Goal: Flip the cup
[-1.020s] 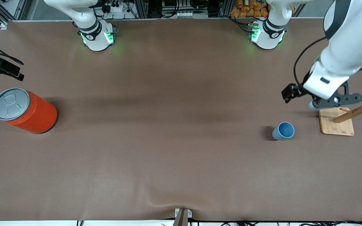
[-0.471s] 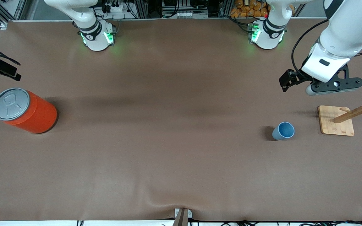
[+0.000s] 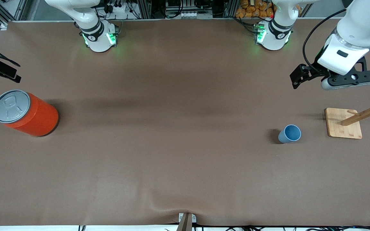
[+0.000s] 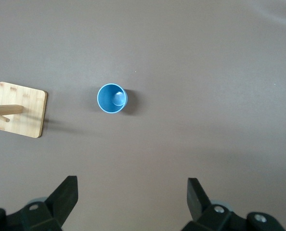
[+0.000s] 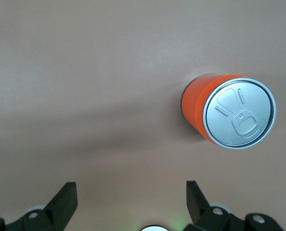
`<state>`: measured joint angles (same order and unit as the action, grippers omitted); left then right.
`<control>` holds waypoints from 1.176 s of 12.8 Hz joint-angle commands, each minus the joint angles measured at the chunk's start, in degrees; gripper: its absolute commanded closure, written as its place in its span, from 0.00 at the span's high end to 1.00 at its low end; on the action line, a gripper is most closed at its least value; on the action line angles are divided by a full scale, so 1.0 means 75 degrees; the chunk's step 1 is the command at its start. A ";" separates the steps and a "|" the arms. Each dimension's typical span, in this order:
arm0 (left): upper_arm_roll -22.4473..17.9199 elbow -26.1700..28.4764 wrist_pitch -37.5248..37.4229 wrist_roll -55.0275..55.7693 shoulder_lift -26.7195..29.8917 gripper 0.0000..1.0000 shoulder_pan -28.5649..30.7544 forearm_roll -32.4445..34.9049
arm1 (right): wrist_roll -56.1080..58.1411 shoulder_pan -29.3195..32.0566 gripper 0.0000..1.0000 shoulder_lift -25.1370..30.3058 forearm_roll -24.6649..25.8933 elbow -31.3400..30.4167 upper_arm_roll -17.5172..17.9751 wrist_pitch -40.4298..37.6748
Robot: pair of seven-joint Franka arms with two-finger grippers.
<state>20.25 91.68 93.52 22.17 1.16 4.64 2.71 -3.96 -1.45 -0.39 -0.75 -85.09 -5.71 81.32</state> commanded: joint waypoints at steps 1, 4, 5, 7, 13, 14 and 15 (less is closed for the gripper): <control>-0.0248 -0.0118 -0.0129 -0.0026 0.0115 1.00 0.0026 -0.0139 | -0.0092 0.0111 1.00 0.0064 0.0006 0.0025 0.0070 -0.0026; -0.1149 0.0103 -0.0421 -0.0038 0.0290 1.00 -0.0675 -0.0128 | -0.0081 0.0099 1.00 0.0064 0.0018 0.0013 0.0070 -0.0026; -0.1362 0.0162 -0.0538 -0.0131 0.0325 1.00 -0.0747 -0.0127 | -0.0081 0.0099 1.00 0.0064 0.0018 0.0025 0.0070 -0.0026; -0.1620 0.0419 -0.0610 -0.0878 0.0582 1.00 -0.0725 -0.0127 | -0.0081 0.0099 1.00 0.0064 0.0030 0.0013 0.0070 -0.0026; -0.2089 0.0726 -0.0598 -0.1921 0.0935 1.00 -0.0455 -0.0151 | -0.0081 0.0099 1.00 0.0041 0.0030 0.0025 0.0070 -0.0026; -0.2253 0.0586 -0.0610 -0.2157 0.0877 1.00 -0.0455 -0.0163 | -0.0081 0.0099 1.00 0.0041 0.0030 0.0013 0.0070 -0.0026; -0.2278 0.0538 -0.0633 -0.2147 0.0842 1.00 -0.0455 -0.0174 | -0.0081 0.0099 1.00 0.0041 0.0030 0.0013 0.0070 -0.0026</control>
<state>4.04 96.23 89.01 8.12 7.23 0.75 2.62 -3.96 -1.34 -0.40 -0.75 -85.09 -5.72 81.32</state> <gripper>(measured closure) 0.000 0.000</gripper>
